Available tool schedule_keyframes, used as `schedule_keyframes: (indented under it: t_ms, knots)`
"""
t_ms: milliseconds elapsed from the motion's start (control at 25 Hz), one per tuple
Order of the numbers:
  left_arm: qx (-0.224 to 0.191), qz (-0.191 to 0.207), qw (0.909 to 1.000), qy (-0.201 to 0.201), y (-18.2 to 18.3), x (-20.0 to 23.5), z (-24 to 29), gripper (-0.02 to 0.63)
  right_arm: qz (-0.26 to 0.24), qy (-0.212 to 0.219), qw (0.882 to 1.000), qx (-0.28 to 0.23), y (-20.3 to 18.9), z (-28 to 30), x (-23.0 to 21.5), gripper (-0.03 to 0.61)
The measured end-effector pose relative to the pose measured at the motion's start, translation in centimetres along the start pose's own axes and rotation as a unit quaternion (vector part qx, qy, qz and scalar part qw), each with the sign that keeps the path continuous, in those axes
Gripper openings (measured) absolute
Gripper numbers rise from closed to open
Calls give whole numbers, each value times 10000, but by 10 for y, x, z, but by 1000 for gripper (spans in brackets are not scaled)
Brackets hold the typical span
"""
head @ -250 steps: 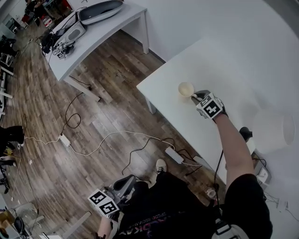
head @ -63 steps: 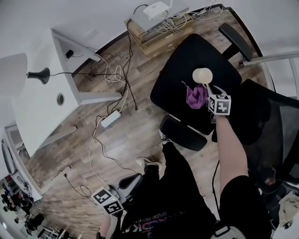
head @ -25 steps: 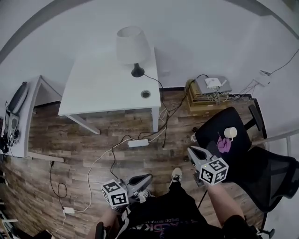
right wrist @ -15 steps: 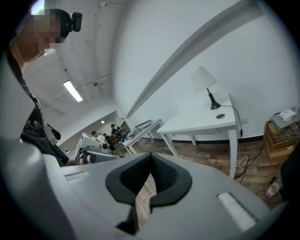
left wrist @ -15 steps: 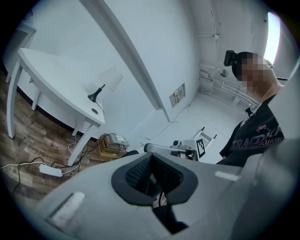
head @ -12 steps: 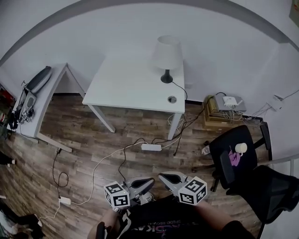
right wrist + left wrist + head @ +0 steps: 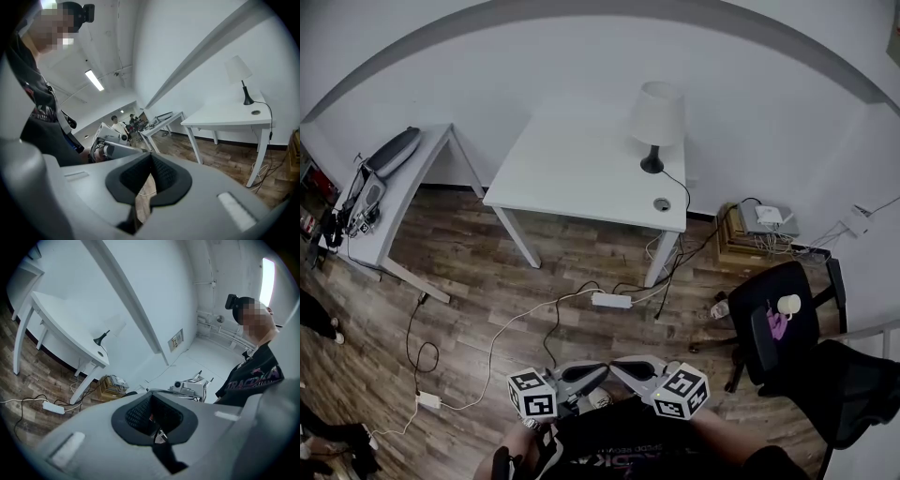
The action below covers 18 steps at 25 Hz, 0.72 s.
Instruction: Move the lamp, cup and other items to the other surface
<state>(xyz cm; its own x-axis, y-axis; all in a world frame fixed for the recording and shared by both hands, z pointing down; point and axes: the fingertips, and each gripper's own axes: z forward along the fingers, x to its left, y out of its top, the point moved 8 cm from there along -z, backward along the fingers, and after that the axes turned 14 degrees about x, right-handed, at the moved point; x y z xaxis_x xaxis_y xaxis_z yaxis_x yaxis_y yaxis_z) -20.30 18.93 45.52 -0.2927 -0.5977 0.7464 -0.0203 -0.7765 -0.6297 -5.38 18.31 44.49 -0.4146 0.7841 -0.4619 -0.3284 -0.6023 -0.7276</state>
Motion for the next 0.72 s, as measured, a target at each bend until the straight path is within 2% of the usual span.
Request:
schedule_keyframes:
  t_ms: [360, 720]
  knots:
    - [-92, -112, 9998, -152, -6, -1, -15, -6, -218, 93, 9996, 169, 5, 10, 12, 3]
    - [61, 25, 9996, -261, -5, -1, -13, -6, -185, 113, 9996, 165, 3, 6, 13, 3]
